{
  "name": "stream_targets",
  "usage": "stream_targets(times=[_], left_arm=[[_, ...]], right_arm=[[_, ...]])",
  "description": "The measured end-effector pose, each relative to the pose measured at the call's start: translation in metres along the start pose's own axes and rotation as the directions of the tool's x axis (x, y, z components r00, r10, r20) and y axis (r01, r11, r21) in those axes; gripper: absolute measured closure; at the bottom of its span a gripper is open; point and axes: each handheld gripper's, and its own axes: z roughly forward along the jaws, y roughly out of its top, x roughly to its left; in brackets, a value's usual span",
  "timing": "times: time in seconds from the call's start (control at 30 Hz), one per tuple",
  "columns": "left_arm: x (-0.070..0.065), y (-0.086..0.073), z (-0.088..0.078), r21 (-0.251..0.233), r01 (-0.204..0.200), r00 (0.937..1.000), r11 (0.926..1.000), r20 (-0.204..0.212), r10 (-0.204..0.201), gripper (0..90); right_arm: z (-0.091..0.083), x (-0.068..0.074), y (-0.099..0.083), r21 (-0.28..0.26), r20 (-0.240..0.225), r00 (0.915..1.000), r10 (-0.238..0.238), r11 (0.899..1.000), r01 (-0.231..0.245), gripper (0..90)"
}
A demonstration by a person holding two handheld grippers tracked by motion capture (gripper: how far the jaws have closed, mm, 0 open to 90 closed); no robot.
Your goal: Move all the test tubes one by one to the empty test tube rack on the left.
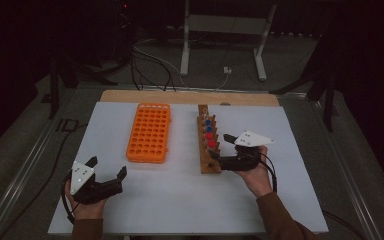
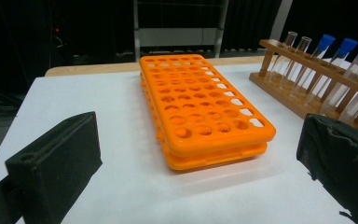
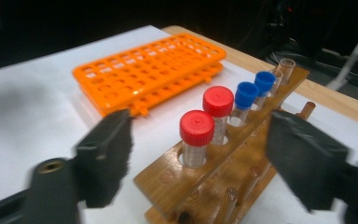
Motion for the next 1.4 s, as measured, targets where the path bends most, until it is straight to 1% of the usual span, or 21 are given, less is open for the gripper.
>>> stream_targets(times=[0.03, 0.07, 0.1, 0.13, 0.17, 0.2, 0.27, 0.3, 0.33, 0.37, 0.4, 0.43, 0.47, 0.5, 0.63, 0.87, 1.07, 1.23, 1.37, 1.4], left_arm=[[0.0, 0.0, 0.0, 0.002, -0.002, 1.0, 1.0, 0.001, 0.002, 0.4], [0.0, 0.0, 0.001, 0.003, -0.002, 1.0, 1.0, 0.004, 0.002, 0.4], [0.0, 0.0, 0.001, 0.003, -0.002, 1.0, 1.0, 0.005, 0.002, 0.4], [0.0, 0.0, 0.001, 0.002, -0.002, 1.0, 1.0, 0.007, 0.002, 0.4], [0.0, 0.0, 0.001, 0.002, -0.002, 1.0, 1.0, 0.008, 0.002, 0.4], [-0.001, 0.0, 0.001, 0.002, -0.004, 1.0, 1.0, 0.007, 0.004, 0.4], [-0.001, 0.0, 0.001, 0.005, -0.005, 1.0, 1.0, 0.008, 0.005, 0.4], [0.0, 0.0, 0.001, 0.007, -0.005, 0.9999, 1.0, 0.009, 0.005, 0.4], [0.0, -0.001, 0.002, 0.007, -0.005, 0.9999, 1.0, 0.009, 0.005, 0.4], [0.0, -0.001, 0.002, 0.007, -0.004, 0.9999, 1.0, 0.009, 0.004, 0.4], [-0.001, -0.001, 0.002, 0.007, -0.004, 1.0, 1.0, 0.009, 0.003, 0.4], [-0.001, -0.001, 0.002, 0.007, -0.004, 1.0, 1.0, 0.008, 0.004, 0.5], [-0.001, -0.001, 0.002, 0.007, -0.005, 1.0, 1.0, 0.008, 0.005, 0.5], [-0.001, -0.001, 0.002, 0.007, -0.004, 1.0, 1.0, 0.009, 0.004, 0.4], [-0.001, -0.001, 0.003, 0.01, -0.006, 0.9999, 0.9999, 0.009, 0.006, 0.4], [-0.002, -0.002, 0.004, 0.016, -0.012, 0.9999, 0.9998, 0.011, 0.012, 0.5], [-0.003, -0.002, 0.004, 0.018, -0.018, 0.9997, 0.9997, 0.014, 0.017, 0.4], [-0.004, -0.001, 0.004, 0.018, -0.017, 0.9996, 0.9997, 0.022, 0.017, 0.4], [-0.006, 0.001, 0.004, 0.007, -0.018, 0.9992, 0.9998, 0.036, 0.018, 0.4], [-0.008, 0.002, 0.004, 0.006, -0.021, 0.9989, 0.9998, 0.042, 0.021, 0.5]], right_arm=[[0.0, 0.0, 0.0, 0.0, 0.0, 1.0, 0.0, 1.0, 0.0, 25.6], [0.007, 0.001, 0.0, 0.017, 0.007, 1.0, 0.002, 1.0, -0.002, 35.6], [0.01, 0.001, -0.001, 0.021, 0.006, 1.0, 0.002, 1.0, -0.002, 40.9], [0.014, 0.001, -0.001, 0.03, 0.001, 1.0, 0.004, 1.0, -0.004, 43.8], [0.014, 0.001, -0.001, 0.03, 0.001, 1.0, 0.004, 1.0, -0.004, 43.8], [0.018, 0.001, -0.002, 0.039, 0.003, 1.0, 0.007, 0.999, -0.007, 50.9], [0.022, 0.002, -0.003, 0.047, -0.015, 0.9998, 0.012, 0.999, -0.011, 54.2], [0.022, 0.002, -0.003, 0.047, -0.015, 0.9998, 0.012, 0.999, -0.011, 54.2], [0.026, 0.003, -0.004, 0.058, -0.018, 0.9998, 0.009, 0.998, -0.008, 58.6], [0.027, 0.003, -0.004, 0.065, -0.013, 0.9999, 0.01, 0.998, -0.009, 60.4], [0.027, 0.003, -0.004, 0.065, -0.013, 0.9999, 0.01, 0.998, -0.009, 60.4], [0.029, 0.002, -0.005, 0.071, -0.011, 0.9998, 0.017, 0.997, -0.016, 64.4], [0.029, 0.002, -0.005, 0.071, -0.011, 0.9998, 0.017, 0.997, -0.016, 64.4], [0.03, 0.002, -0.006, 0.067, -0.007, 0.9998, 0.016, 0.998, -0.016, 69.5], [0.03, 0.002, -0.005, 0.069, 0.009, 0.9999, 0.008, 0.998, -0.009, 70.3], [0.026, 0.001, -0.002, 0.058, 0.014, 0.9998, 0.015, 0.998, -0.016, 70.4], [0.019, 0.002, 0.007, 0.034, 0.007, 0.9998, 0.017, 0.999, -0.017, 70.5], [0.014, 0.002, 0.014, 0.027, 0.002, 0.9999, 0.015, 1.0, -0.015, 70.5], [0.008, 0.002, 0.021, 0.017, 0.001, 1.0, 0.007, 1.0, -0.007, 70.5], [0.004, 0.002, 0.025, 0.009, 0.0, 1.0, 0.001, 1.0, -0.001, 70.5]])
